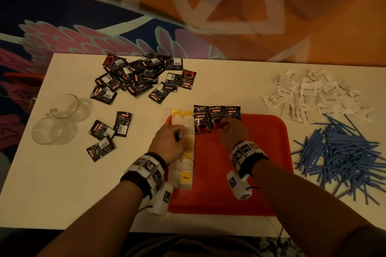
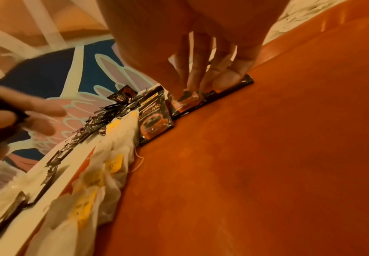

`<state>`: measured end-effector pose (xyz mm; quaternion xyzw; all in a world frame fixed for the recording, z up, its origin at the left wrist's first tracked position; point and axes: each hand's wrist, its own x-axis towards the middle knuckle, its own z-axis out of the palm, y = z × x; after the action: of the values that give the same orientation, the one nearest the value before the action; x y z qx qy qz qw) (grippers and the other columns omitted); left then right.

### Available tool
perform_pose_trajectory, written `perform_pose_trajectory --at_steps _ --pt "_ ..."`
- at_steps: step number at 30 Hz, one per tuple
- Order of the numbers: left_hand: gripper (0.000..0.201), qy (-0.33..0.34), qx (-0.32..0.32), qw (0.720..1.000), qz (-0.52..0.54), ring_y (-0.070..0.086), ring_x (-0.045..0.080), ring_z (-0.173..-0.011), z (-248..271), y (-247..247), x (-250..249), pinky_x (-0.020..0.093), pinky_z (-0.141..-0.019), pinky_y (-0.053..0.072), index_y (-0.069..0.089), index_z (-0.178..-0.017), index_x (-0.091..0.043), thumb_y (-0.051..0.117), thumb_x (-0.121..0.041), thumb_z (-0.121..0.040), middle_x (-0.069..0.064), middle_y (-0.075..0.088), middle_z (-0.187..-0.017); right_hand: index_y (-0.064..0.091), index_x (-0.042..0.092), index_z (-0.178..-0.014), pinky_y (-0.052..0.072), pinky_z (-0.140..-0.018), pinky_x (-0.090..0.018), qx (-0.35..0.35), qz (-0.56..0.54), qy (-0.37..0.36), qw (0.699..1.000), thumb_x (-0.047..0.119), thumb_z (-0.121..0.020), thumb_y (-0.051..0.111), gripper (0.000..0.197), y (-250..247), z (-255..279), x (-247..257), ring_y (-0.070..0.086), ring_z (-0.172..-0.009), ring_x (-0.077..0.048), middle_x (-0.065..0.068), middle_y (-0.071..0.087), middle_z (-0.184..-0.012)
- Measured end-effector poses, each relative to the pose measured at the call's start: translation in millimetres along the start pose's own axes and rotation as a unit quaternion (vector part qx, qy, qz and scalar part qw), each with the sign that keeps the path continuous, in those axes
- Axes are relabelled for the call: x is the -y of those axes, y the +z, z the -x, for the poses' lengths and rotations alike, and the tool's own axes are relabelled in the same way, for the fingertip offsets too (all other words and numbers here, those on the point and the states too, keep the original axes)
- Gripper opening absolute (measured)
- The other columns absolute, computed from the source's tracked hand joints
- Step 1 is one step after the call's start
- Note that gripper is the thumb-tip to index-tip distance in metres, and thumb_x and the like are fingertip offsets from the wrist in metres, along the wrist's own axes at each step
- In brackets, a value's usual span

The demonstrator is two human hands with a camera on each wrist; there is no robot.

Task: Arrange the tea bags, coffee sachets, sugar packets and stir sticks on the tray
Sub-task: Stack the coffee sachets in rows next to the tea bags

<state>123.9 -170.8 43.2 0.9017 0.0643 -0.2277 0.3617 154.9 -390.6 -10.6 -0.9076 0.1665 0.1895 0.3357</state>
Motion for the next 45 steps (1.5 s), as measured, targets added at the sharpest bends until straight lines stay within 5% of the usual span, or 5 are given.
perform_pose_trajectory --at_steps 11,19,28,39,45 --pt "0.076 0.081 0.172 0.888 -0.418 0.049 0.036 -0.124 -36.2 39.3 -47.5 0.043 -0.093 0.047 0.015 -0.158 -0.031 0.056 -0.030 -0.094 0.004 -0.006 -0.166 0.050 0.017 -0.130 0.033 -0.108 -0.036 -0.075 -0.021 0.057 0.995 0.022 -0.088 0.067 0.046 -10.3 -7.2 -25.2 0.035 -0.131 -0.027 -0.008 0.043 -0.136" --pt "0.060 0.075 0.184 0.886 -0.419 0.049 0.037 -0.126 -41.1 47.1 -46.6 0.045 -0.093 0.047 0.025 -0.156 -0.025 0.046 -0.029 -0.100 0.000 -0.003 -0.166 0.054 0.013 -0.122 0.048 -0.087 -0.032 -0.081 -0.090 0.151 0.981 0.023 -0.084 0.073 0.044 -9.2 -38.7 -38.6 0.055 -0.115 -0.026 -0.010 0.055 -0.127" --pt "0.062 0.079 0.180 0.889 -0.414 0.053 0.034 -0.122 -42.3 46.5 -46.3 0.043 -0.089 0.050 0.030 -0.154 -0.024 0.053 -0.028 -0.096 0.000 -0.001 -0.166 0.056 0.014 -0.122 0.029 -0.050 -0.016 -0.050 -0.094 0.147 0.983 0.025 -0.086 0.072 0.041 -8.6 -40.8 -40.5 0.052 -0.086 -0.015 -0.008 0.061 -0.118" --pt "0.067 0.098 0.164 0.899 -0.395 0.055 0.035 -0.118 -41.6 45.9 -39.4 0.042 -0.086 0.051 0.029 -0.154 -0.025 0.057 -0.028 -0.093 0.003 0.007 -0.164 0.057 0.017 -0.124 0.026 -0.050 -0.014 -0.032 -0.051 0.131 0.990 0.029 -0.087 0.070 0.041 -9.0 -40.4 -42.8 0.051 -0.085 -0.012 -0.003 0.063 -0.118" --pt "0.041 0.052 0.076 0.980 -0.175 0.057 0.030 -0.101 -36.7 36.5 -37.8 0.031 -0.075 0.043 0.050 -0.129 -0.009 0.058 -0.017 -0.090 0.011 0.047 -0.124 0.052 0.017 -0.126 0.043 -0.076 -0.026 -0.044 -0.082 0.137 0.986 0.030 -0.085 0.073 0.048 -24.0 -24.9 -37.4 0.057 -0.111 -0.022 -0.006 0.058 -0.123"
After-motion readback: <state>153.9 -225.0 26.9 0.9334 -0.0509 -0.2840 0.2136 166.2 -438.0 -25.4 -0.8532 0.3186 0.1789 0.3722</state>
